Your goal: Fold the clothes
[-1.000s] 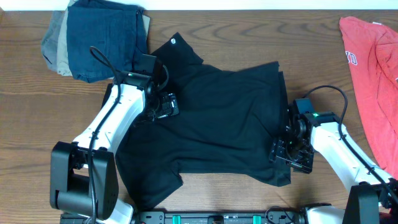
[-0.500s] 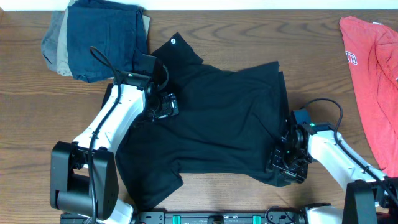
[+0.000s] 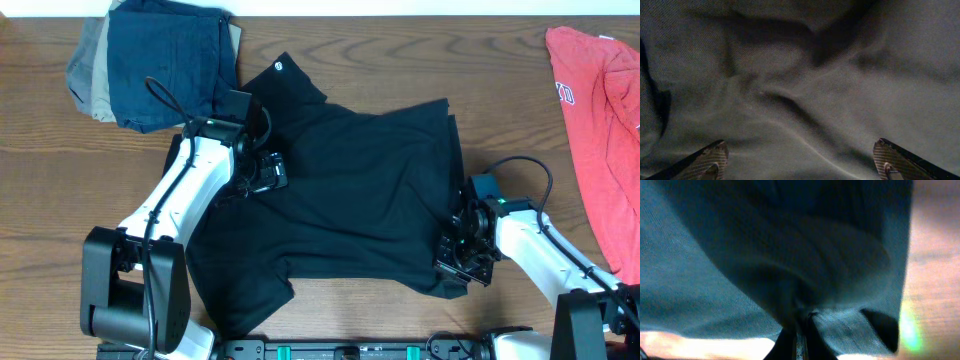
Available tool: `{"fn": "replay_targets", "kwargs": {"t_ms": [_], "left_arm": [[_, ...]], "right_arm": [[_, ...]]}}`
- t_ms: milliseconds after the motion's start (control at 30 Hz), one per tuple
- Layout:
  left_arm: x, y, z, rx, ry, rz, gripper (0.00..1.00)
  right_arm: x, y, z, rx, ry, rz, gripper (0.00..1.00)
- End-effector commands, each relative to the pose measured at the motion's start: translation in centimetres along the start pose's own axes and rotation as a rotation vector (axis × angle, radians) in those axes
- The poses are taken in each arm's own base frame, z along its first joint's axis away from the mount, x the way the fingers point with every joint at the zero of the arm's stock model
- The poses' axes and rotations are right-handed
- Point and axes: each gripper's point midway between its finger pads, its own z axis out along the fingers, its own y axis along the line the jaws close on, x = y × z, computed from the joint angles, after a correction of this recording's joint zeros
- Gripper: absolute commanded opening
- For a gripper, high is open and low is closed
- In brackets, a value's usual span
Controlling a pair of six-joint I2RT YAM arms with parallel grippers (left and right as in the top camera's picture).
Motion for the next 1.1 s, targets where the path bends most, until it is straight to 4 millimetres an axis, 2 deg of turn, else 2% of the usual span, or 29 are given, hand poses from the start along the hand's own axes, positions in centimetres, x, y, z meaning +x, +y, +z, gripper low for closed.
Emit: {"fn": "replay_targets", "kwargs": {"t_ms": [0, 133, 400, 567, 667, 733, 867, 933, 1067], "left_arm": [[0.2, 0.4, 0.3, -0.017, 0.004, 0.005, 0.93], [0.0, 0.3, 0.3, -0.013, -0.004, 0.006, 0.93], [-0.4, 0.0, 0.3, -0.003, -0.023, 0.008, 0.94], [-0.6, 0.0, 0.3, 0.001, -0.029, 0.008, 0.93], [-0.6, 0.0, 0.3, 0.001, -0.029, 0.009, 0.93], [-0.6, 0.0, 0.3, 0.000, -0.029, 0.008, 0.93], [-0.5, 0.0, 0.3, 0.000, -0.027, 0.009, 0.93], [-0.4, 0.0, 0.3, -0.002, -0.020, 0.013, 0.94], [1.2, -1.2, 0.3, 0.040, 0.039, 0.158, 0.92]], "right_arm": [[-0.2, 0.6, -1.3, 0.008, -0.014, -0.015, 0.01], [1.0, 0.0, -2.1, 0.049, 0.032, -0.022, 0.01], [3.9, -1.0, -2.2, 0.121, 0.135, -0.041, 0.04], [5.2, -0.5, -1.9, 0.153, 0.163, -0.115, 0.31], [5.9, -0.2, -1.7, 0.169, 0.173, -0.159, 0.52], [6.1, -0.1, -1.6, 0.179, 0.172, -0.169, 0.52], [5.4, 0.2, -1.8, 0.179, 0.139, -0.147, 0.43], [4.1, 0.4, -2.4, 0.183, 0.090, -0.129, 0.42], [0.2, 1.3, -5.1, 0.159, -0.054, -0.088, 0.45]]}}
